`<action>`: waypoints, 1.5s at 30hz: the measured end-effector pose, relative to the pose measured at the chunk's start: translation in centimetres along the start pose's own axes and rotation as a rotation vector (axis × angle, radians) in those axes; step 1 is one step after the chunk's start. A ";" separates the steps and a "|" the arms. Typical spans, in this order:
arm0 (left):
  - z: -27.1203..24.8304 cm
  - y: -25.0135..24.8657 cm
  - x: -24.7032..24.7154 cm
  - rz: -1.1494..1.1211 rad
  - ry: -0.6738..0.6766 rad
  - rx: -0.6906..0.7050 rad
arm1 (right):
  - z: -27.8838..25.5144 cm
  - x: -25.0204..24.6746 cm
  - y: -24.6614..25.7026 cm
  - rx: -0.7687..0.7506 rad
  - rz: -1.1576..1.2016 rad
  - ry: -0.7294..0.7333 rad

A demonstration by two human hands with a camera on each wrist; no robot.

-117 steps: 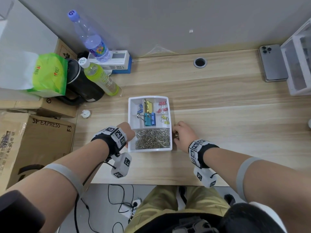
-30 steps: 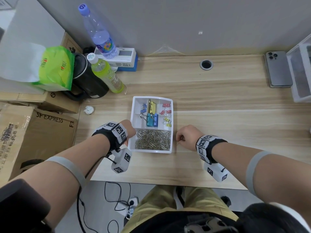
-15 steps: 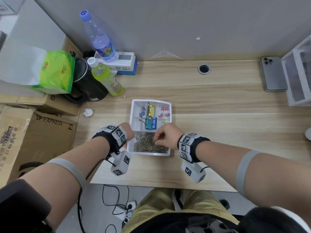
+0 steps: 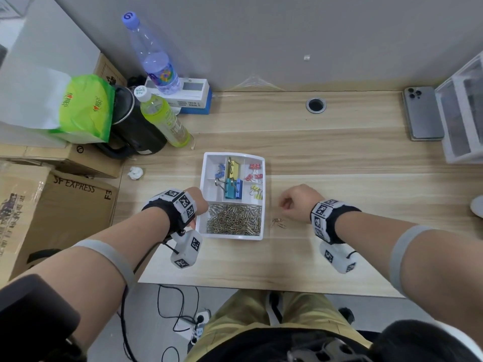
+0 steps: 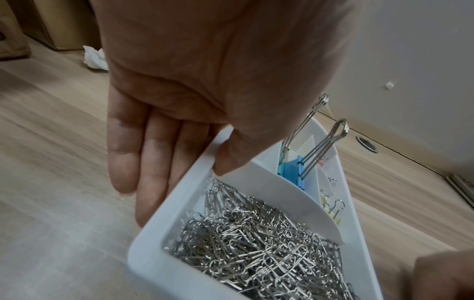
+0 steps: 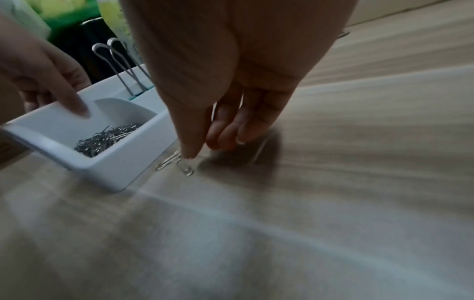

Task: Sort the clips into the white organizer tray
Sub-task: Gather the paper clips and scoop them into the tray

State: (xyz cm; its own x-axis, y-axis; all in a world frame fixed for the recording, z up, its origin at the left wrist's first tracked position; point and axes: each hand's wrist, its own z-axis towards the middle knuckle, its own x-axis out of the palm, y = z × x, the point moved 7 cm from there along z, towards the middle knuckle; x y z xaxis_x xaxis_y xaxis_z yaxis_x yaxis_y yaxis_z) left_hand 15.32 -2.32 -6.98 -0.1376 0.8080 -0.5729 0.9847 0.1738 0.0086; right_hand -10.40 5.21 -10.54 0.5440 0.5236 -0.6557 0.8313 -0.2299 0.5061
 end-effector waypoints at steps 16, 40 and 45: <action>0.4 0.0 0.2 0.003 0.012 0.011 | -0.7 4.5 1.9 -0.202 -0.154 0.111; 1.0 0.4 0.4 0.001 -0.011 0.009 | -0.1 4.3 1.0 -0.156 -0.085 -0.033; 0.9 0.4 0.3 -0.002 -0.022 -0.001 | 0.0 3.9 1.1 -0.170 -0.111 0.009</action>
State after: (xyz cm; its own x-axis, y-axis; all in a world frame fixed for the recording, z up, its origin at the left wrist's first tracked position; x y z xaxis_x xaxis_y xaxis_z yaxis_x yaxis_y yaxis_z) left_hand 15.73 -2.45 -7.87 -0.1369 0.7948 -0.5912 0.9844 0.1759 0.0086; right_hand -7.33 7.01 -12.54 0.4483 0.5453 -0.7083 0.8544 -0.0285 0.5188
